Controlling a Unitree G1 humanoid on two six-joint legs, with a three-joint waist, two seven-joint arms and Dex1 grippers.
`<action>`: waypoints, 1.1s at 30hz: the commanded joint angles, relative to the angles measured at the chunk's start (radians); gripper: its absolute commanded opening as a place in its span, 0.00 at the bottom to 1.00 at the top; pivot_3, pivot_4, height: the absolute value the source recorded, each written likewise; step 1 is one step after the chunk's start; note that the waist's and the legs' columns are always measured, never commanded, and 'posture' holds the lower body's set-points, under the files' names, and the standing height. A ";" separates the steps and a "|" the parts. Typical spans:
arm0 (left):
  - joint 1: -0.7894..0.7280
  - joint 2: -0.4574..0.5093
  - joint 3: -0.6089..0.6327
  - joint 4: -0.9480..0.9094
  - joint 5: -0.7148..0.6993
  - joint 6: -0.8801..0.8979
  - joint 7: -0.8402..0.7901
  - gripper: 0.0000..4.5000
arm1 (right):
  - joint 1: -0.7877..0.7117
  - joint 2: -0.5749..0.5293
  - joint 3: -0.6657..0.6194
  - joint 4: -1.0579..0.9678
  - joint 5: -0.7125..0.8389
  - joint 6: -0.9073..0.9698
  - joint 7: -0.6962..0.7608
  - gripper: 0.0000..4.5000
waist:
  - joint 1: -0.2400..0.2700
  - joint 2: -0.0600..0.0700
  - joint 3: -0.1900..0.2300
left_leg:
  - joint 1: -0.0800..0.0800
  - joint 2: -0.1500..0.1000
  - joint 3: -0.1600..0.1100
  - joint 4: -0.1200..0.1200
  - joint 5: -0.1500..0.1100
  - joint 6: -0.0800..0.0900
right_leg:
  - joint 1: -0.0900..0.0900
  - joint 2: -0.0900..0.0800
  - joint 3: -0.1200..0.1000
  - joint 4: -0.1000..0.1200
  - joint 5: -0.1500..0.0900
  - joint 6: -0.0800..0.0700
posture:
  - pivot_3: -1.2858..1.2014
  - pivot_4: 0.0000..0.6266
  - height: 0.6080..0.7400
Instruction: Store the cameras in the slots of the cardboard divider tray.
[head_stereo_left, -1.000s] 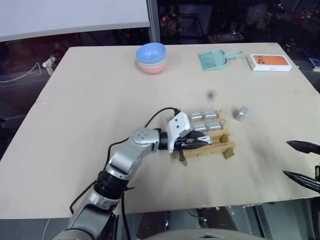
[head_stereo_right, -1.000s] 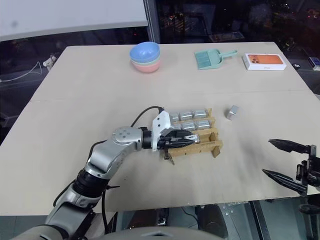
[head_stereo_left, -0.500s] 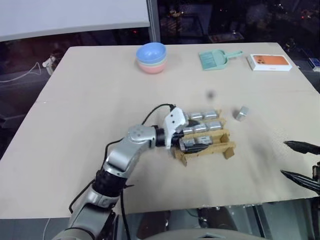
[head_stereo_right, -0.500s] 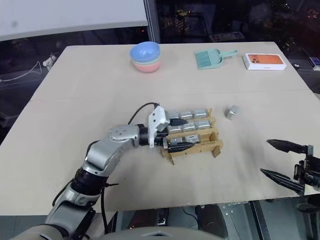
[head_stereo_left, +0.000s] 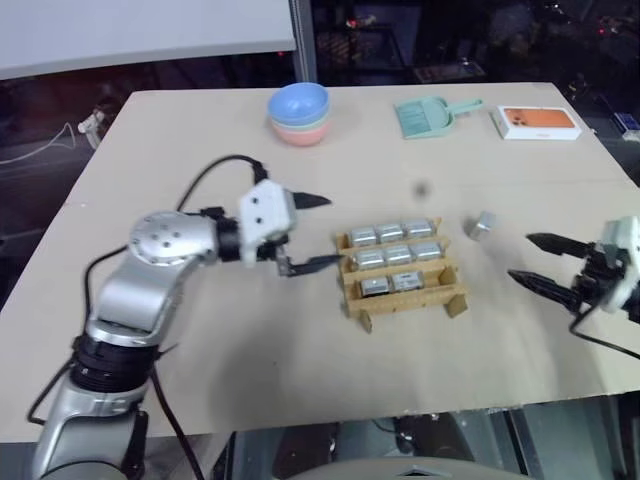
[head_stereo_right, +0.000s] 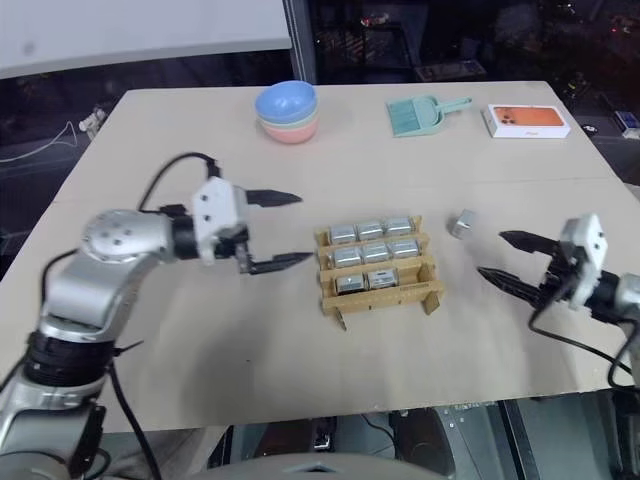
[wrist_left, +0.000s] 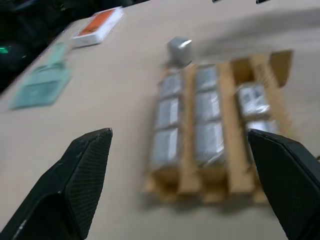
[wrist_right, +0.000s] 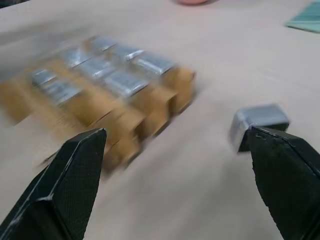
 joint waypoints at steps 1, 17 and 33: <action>0.034 0.087 0.132 -0.121 -0.167 0.096 -0.072 0.99 | -0.048 0.114 0.018 -0.042 -0.054 0.034 -0.242 1.00 | 0.000 -0.002 0.001 | -0.002 0.000 0.000 0.000 0.000 0.000 | -0.002 0.000 0.000 0.000 0.000 0.000 | 0.52 0.24 1.00; 0.111 0.183 0.217 -0.103 -0.221 0.105 -0.097 0.99 | -0.119 0.453 0.085 -0.106 -0.326 0.012 -0.846 1.00 | -0.009 -0.001 0.002 | -0.012 0.000 0.002 0.001 0.002 -0.002 | -0.012 0.000 -0.001 0.002 0.002 -0.003 | 0.52 0.24 1.00; 0.077 0.184 0.197 -0.063 -0.228 0.085 -0.106 1.00 | -0.131 0.498 0.092 -0.105 -0.316 0.051 -0.874 0.50 | -0.019 -0.001 0.002 | -0.012 0.000 0.002 0.001 0.001 -0.002 | -0.012 0.000 -0.001 0.002 0.004 0.000 | 0.52 0.24 1.00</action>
